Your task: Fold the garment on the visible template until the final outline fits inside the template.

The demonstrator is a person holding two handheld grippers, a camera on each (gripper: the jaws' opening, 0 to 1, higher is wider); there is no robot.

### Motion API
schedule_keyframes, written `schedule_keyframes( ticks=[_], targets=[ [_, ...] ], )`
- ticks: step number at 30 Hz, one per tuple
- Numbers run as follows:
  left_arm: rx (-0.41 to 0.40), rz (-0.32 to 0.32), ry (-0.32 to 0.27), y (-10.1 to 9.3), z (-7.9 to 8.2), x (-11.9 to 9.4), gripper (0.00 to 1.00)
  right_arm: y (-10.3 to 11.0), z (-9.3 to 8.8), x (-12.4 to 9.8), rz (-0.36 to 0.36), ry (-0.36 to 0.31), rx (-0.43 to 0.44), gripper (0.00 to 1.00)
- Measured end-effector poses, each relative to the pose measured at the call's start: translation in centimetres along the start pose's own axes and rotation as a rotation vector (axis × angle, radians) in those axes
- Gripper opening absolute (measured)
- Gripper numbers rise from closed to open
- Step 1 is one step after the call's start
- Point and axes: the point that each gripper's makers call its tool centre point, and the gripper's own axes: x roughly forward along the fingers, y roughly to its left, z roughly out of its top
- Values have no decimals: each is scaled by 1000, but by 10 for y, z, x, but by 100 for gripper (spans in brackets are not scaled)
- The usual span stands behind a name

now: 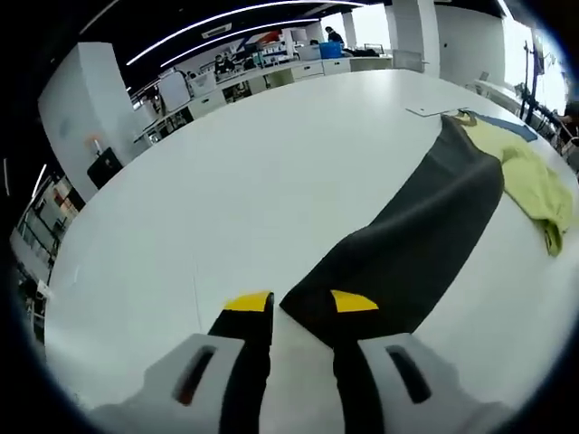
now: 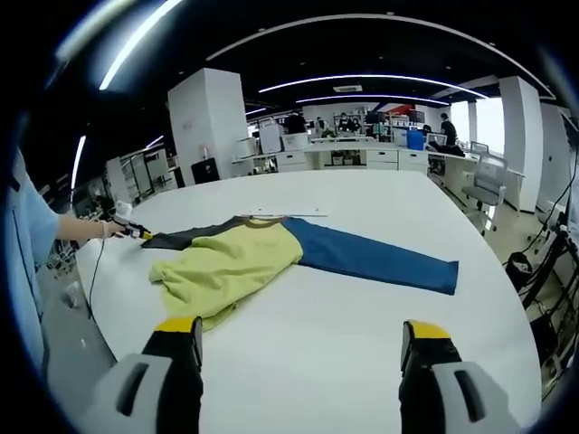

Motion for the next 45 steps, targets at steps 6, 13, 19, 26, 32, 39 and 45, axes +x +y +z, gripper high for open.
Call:
schedule_keyframes(
  ticks=[6,13,19,26,32,39,45],
  targets=[
    [-10,-86,-106,-18,17,-24,58,2,-1,1,9,-18,17,92],
    [-25,-195,-183,-46,35,-46,94,8,4,6,52,-38,15,98],
    [-32,-215,-216,-65,47,-65,99,9,7,2,71,-54,11,99],
    [-33,-230,-267,-96,58,-86,96,3,8,-7,70,-81,18,98],
    [-39,-264,-274,-129,52,-100,94,-2,7,-13,66,-98,23,98],
    [-64,-301,-321,-166,59,-121,90,-2,7,-12,81,-131,40,97],
    [-50,-313,-339,-187,63,-129,87,4,12,-7,115,-145,36,96]
  ],
)
